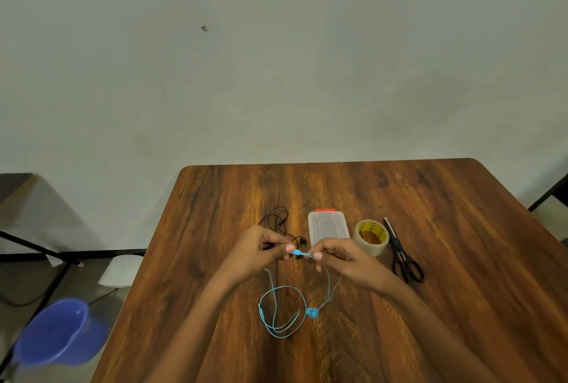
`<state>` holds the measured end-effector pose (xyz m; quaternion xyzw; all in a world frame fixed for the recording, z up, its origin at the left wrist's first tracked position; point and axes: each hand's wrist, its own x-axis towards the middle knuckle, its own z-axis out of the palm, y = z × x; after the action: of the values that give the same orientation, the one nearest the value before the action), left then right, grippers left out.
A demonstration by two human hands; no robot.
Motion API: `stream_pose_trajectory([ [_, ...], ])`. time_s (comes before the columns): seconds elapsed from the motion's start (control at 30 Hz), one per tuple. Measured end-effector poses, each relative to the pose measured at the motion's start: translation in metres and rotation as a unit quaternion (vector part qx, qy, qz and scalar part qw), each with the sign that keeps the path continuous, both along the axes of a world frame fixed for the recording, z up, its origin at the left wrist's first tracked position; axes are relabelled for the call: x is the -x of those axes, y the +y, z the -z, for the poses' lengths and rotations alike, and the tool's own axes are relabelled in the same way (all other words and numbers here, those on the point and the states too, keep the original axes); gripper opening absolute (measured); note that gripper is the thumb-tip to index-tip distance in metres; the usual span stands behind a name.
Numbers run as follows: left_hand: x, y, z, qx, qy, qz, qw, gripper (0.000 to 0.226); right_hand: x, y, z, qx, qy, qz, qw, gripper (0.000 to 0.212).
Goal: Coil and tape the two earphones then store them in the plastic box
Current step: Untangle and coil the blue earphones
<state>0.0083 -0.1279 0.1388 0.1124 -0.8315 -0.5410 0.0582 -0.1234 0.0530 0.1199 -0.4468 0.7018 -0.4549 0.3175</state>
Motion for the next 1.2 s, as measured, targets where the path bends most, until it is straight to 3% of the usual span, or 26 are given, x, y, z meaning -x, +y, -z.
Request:
stream_pose_trajectory([
  [0.23, -0.018, -0.018, 0.008, 0.013, 0.000, -0.062, 0.998, 0.014, 0.012, 0.020, 0.016, -0.024, -0.059, 0.021, 0.998, 0.027],
  [0.53, -0.030, -0.021, 0.024, -0.005, 0.016, -0.111, 0.994, 0.013, 0.017, 0.032, 0.030, -0.059, -0.119, 0.079, 0.988, 0.022],
  [0.67, -0.028, -0.018, 0.033, 0.069, 0.007, -0.138, 0.988, 0.012, 0.015, 0.026, 0.027, -0.051, -0.112, 0.105, 0.987, 0.014],
  [0.8, -0.023, -0.017, 0.045, 0.184, -0.067, -0.117, 0.974, 0.021, 0.007, 0.017, 0.023, -0.047, -0.084, 0.108, 0.990, 0.018],
  [0.9, -0.013, 0.003, 0.040, 0.130, -0.015, -0.086, 0.988, 0.027, -0.001, 0.008, 0.022, -0.044, -0.060, 0.090, 0.993, 0.016],
  [1.0, 0.001, 0.032, 0.030, 0.040, 0.014, -0.018, 0.999, 0.020, -0.008, -0.001, 0.021, -0.032, -0.048, 0.069, 0.996, 0.015],
  [1.2, 0.016, 0.041, 0.039, 0.126, -0.016, 0.006, 0.992, 0.034, -0.009, 0.001, 0.024, -0.014, -0.060, 0.058, 0.996, 0.021],
])
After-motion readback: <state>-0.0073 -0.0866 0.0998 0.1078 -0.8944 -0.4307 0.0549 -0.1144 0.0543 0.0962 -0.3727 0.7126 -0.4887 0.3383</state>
